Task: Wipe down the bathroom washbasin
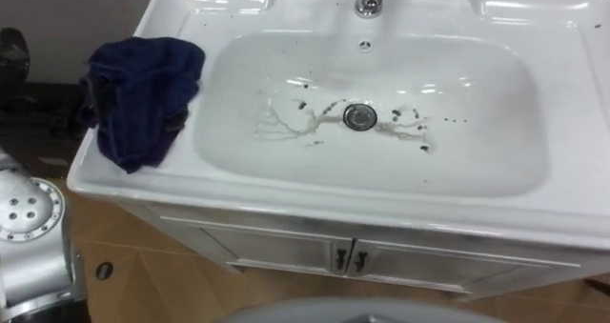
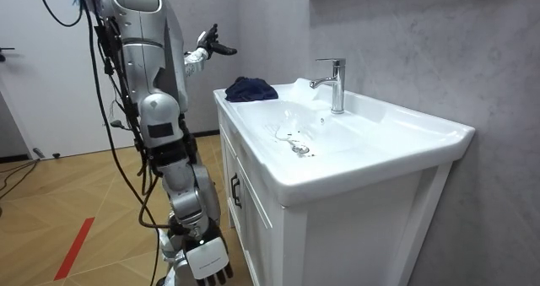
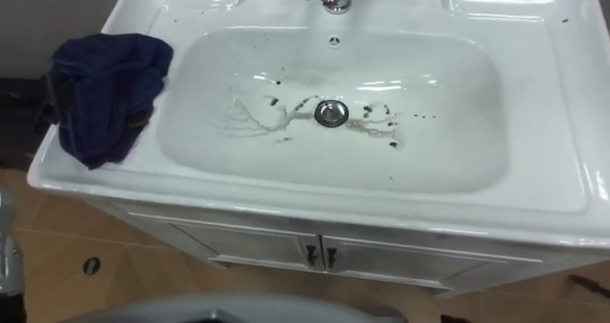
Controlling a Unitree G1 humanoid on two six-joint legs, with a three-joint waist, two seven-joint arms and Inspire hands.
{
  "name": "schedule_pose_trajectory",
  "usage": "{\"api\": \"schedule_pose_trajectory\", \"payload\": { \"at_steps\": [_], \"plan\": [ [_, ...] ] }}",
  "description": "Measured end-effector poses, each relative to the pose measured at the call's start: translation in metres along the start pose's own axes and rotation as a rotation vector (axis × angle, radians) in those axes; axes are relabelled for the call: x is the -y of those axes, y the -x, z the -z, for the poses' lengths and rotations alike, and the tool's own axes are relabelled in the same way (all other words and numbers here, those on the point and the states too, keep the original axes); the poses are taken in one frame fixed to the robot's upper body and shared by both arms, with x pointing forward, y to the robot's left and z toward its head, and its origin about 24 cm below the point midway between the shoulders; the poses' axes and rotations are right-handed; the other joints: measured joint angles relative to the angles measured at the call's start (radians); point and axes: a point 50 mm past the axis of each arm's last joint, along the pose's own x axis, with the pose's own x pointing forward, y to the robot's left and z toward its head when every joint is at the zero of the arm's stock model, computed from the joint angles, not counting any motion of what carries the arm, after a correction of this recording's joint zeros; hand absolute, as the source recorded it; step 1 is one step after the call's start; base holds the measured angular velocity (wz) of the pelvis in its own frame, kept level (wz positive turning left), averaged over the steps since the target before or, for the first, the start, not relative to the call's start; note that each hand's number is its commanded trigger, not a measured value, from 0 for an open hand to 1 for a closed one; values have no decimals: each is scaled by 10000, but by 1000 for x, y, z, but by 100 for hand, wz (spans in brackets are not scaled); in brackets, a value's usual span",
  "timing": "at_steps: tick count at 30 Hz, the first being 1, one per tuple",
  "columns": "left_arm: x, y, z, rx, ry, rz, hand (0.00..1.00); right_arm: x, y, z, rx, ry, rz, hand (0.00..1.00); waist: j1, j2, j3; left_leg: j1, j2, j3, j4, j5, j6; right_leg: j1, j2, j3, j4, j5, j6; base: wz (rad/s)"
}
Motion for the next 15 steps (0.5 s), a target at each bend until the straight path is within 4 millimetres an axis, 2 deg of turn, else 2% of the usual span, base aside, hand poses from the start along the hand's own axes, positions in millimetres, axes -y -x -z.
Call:
{"api": "schedule_pose_trajectory", "payload": {
  "at_steps": [2, 6, 10, 15],
  "plan": [
    [7, 4, 0, -58, 78, 335, 0, 0, 0, 0, -33, -14, -3, 0, -24, -20, 26, 107, 23, 133, -53, 0, 0, 22, 16, 152, 13, 0, -1, -21],
    [17, 9, 1, -139, 177, 1007, 0, -2, 0, 1, -98, -25, -59, 0, -143, -41, 24, 315, 84, 345, -197, 0, 0, 25, 100, 498, 40, 13, -21, -25],
    [23, 12, 4, -276, 147, 1584, 0, -2, 0, 3, -220, -65, -92, 0, -333, -47, 26, 360, 95, 486, -183, -1, 0, 9, 108, 641, 91, 14, -23, -13],
    [31, 19, 18, -892, -191, 2232, 0, -3, 0, 6, -389, -105, -45, 0, -371, -33, 34, 455, 102, 719, -185, -1, 0, -33, 142, 1039, 205, 14, -23, -21]
  ]
}}
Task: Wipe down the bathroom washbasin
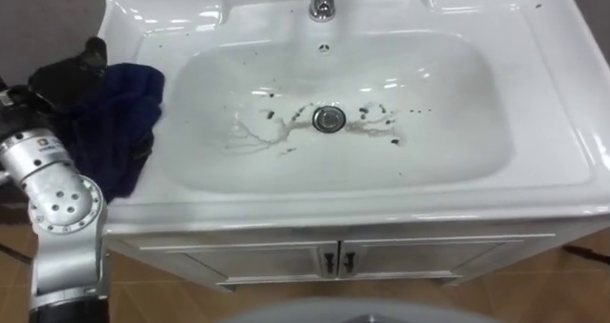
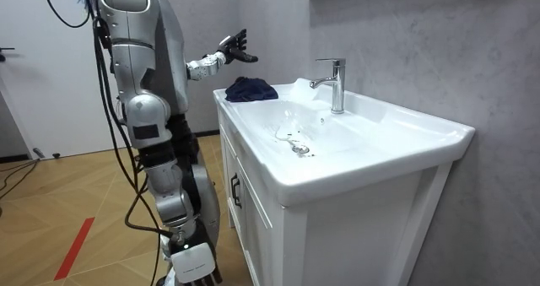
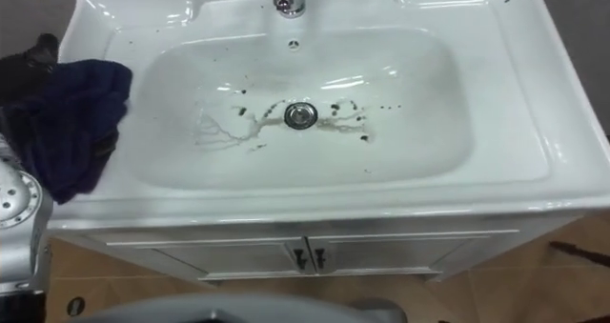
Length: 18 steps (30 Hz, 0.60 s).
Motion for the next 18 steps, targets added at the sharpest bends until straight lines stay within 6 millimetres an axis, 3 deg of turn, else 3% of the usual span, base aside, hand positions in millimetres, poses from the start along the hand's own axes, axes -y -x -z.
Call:
{"api": "schedule_pose_trajectory", "payload": {
  "at_steps": [5, 10, 13, 18],
  "plan": [
    [0, 0, 9, -342, -244, 9, 0, -2, 0, 6, -205, -53, 1, 0, -175, -17, -7, 39, -2, 44, -11, 0, 0, -29, -2, 56, 82, 2, 5, -2],
    [0, 5, 33, -1230, -1476, 140, 0, -8, -1, 13, -620, -165, -81, 0, -243, -56, -5, 193, 9, 69, -46, 0, 0, -22, 7, 130, 109, 0, 2, -4],
    [-1, 10, 50, -1925, -2374, 313, 0, -9, -1, 17, -966, -273, -161, 0, -241, -17, -60, 215, 41, 227, -151, 0, 0, -99, 34, 309, 152, 1, 2, -13],
    [0, 10, 58, -2222, -3146, 435, 0, -10, -1, 17, -1118, -324, -275, 0, -288, -14, -133, 187, 30, 216, -142, -2, 3, -239, 39, 354, 318, 11, -2, -4]
  ]
}}
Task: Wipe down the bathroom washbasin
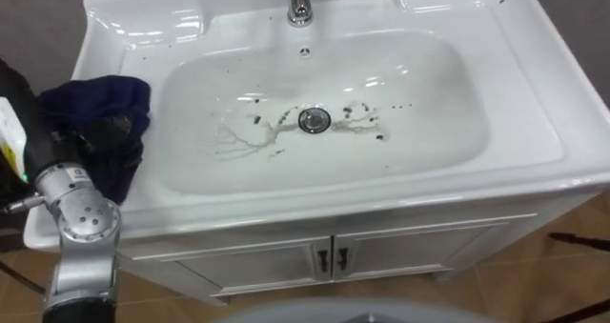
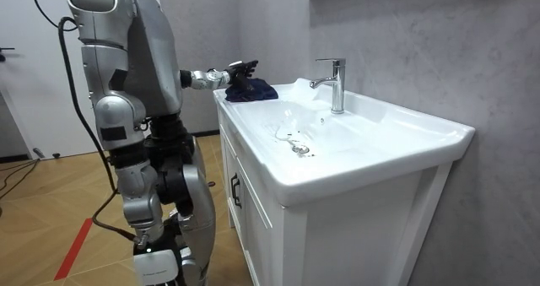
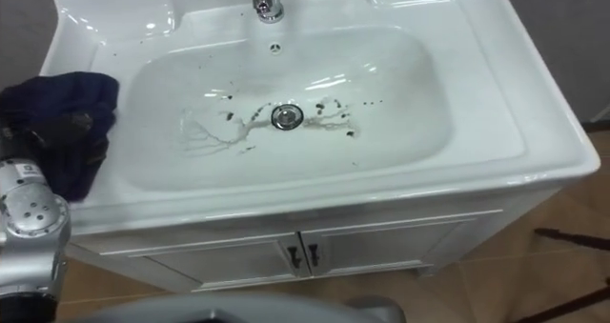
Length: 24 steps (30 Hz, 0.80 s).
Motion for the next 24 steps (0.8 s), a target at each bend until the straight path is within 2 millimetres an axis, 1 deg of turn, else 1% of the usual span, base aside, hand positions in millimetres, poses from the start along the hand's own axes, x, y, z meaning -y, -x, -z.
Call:
{"api": "schedule_pose_trajectory", "payload": {
  "at_steps": [2, 3, 4, 7, 8, 9, 10, 12, 15, 17, 20, 24],
  "plan": [
    [1, -1, 0, 6, -201, 4, 0, 0, 0, -3, 98, 18, 12, 0, -4, 17, -6, -12, -1, 0, 1, 0, 0, 6, 0, 37, 6, 0, 0, -5],
    [1, -1, 0, -32, -225, 4, 0, 0, 0, -5, 178, -9, 15, 0, -29, 45, 5, -7, -2, -1, 0, 0, 0, 8, 1, 43, 7, 0, 0, 0],
    [1, -1, 0, -77, -292, 5, 0, 1, 0, -8, 259, -53, 27, 0, -37, 32, 64, -17, -3, -16, -13, 0, 1, 7, 6, 27, -1, 0, 0, 0],
    [3, 0, 0, 34, -800, 118, 0, 1, 0, -8, 278, -124, 83, 0, -51, 74, 66, -9, -9, -65, -121, -1, 3, -8, 38, 20, -29, 0, 0, 1],
    [4, 0, 0, 46, -846, 154, 0, 1, 0, -8, 275, -129, 101, 0, -44, 140, 46, 3, -16, -60, -147, 1, 8, -12, 42, 22, -39, 1, 0, 0],
    [6, 1, 0, 39, -921, 219, 0, 1, 0, -8, 268, -129, 152, 0, -41, 132, 30, 2, -35, -59, -157, 3, 9, -16, 49, 22, -54, 3, -2, 0],
    [7, 2, 0, 1, -979, 284, 0, 2, 0, -6, 209, -141, 184, 0, -48, 157, 36, 9, -32, -54, -155, 4, 9, -12, 53, 24, -62, 5, -6, 0],
    [10, 3, 3, -73, -1145, 451, 0, 2, 0, -4, 115, -160, 192, 0, -49, 227, -6, 16, -29, -35, -147, 7, 7, 6, 58, 33, -40, 12, -18, -4],
    [15, 6, 6, -142, -1430, 658, 0, 2, 0, 1, -92, -192, 178, 0, -93, 242, 0, 36, 23, 29, -149, 9, 4, -19, 80, 70, -40, 15, -22, -4],
    [16, 7, 8, -190, -1478, 751, 0, 2, 0, -3, -27, -174, 175, 0, -91, 231, 1, -3, 31, 67, -152, 9, 4, -103, 93, 115, -22, 19, -30, -7],
    [17, 7, 7, -181, -1475, 776, 0, 4, 1, 0, -80, -296, 204, 0, -112, 209, 14, -29, 31, 79, -161, 9, 4, -133, 101, 167, -20, 24, -37, -5],
    [18, 7, 9, -272, -1509, 878, 0, 5, 1, -3, 49, -654, 177, 0, -147, 154, 21, -77, 8, 89, -158, 9, 4, -166, 86, 173, -45, 13, -28, 0]
  ]
}}
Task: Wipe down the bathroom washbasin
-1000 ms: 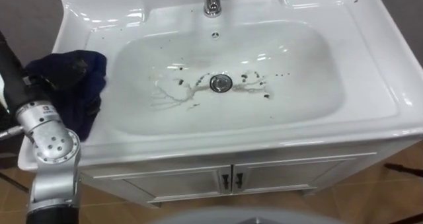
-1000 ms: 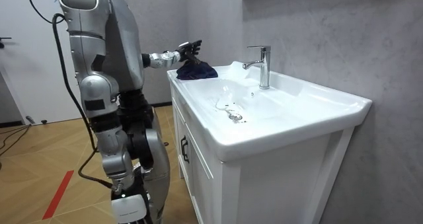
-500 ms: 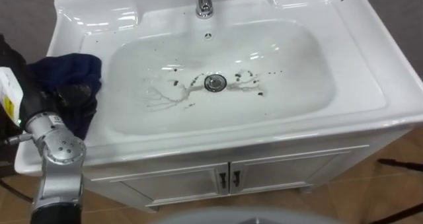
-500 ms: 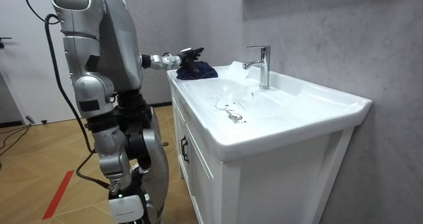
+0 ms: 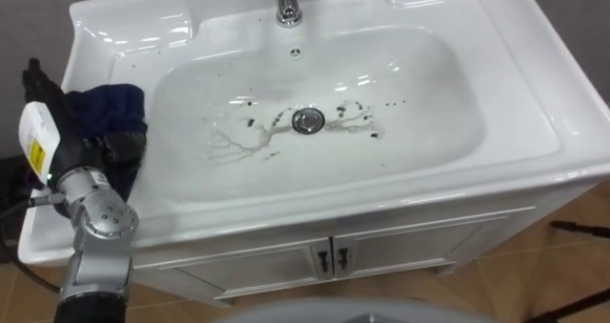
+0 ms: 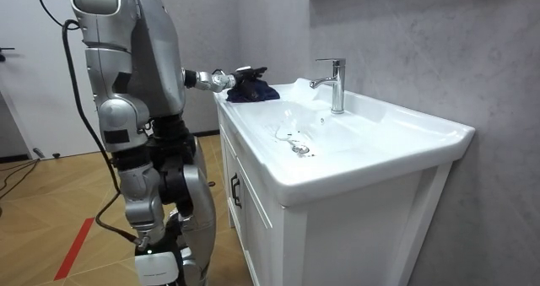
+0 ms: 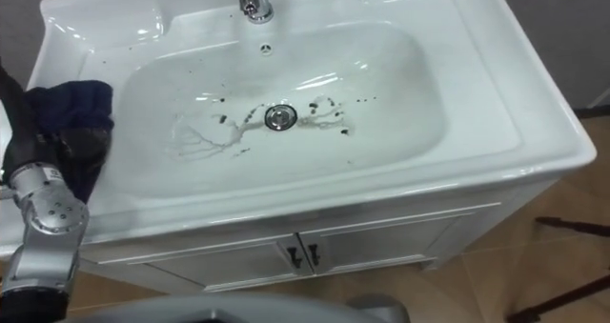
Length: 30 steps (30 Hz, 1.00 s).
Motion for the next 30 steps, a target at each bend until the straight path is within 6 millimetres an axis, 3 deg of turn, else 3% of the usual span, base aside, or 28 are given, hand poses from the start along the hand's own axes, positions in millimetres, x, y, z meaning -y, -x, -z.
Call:
{"api": "schedule_pose_trajectory", "payload": {
  "at_steps": [14, 18, 19, 20, 21, 22, 23, 26, 30],
  "plan": [
    [11, 5, 1, -100, -88, 561, 0, 3, 1, -6, -40, -20, 394, 0, -69, -191, -35, 22, 5, 5, 172, 0, 0, 32, -28, -34, 56, -4, 4, 0],
    [15, 7, 14, -192, -1232, 957, 0, 3, 1, 0, -424, 106, 363, 0, -32, -205, -42, 190, 13, 119, 167, 0, 0, 169, -11, -4, 55, -5, 2, -6],
    [16, 7, 16, -152, -1529, 1059, 8, 3, 1, 0, -481, 155, 309, 0, -22, -207, -44, 249, 19, 141, 164, -1, -1, 218, -11, -8, 53, -11, -7, 0],
    [16, 8, 16, -152, -1610, 1111, 55, 3, 1, 1, -517, 184, 277, 0, -22, -207, -46, 260, 21, 146, 163, -2, -1, 231, -11, -13, 53, -14, -12, 0],
    [16, 8, 18, -139, -1876, 1206, 83, 3, 1, 3, -650, 202, 236, 0, -22, -206, -48, 254, 25, 147, 152, -3, -2, 228, -8, -20, 55, -14, -14, 0],
    [16, 8, 18, -129, -2005, 1259, 100, 3, 1, 4, -724, 216, 208, 0, -23, -205, -48, 253, 30, 145, 134, -4, -2, 219, 1, -23, 55, -13, -16, 0],
    [16, 7, 20, -117, -2241, 1371, 100, 3, 1, 4, -788, 242, 175, 0, -15, -198, -59, 253, 53, 148, 51, -6, -2, 208, 24, -30, 54, -5, -28, 0],
    [18, 8, 26, -82, -3001, 1672, 100, 5, 2, 5, -969, 351, 196, 0, 8, -111, -211, 333, 97, 246, -84, -5, -8, 206, 59, -24, 29, 31, -69, -7],
    [22, 8, 26, 50, -3432, 1943, 100, 5, 2, 1, -857, 348, 203, 0, -30, -76, -238, 388, 103, 291, -76, 21, -51, 247, 82, 23, 22, 51, -106, -5]
  ]
}}
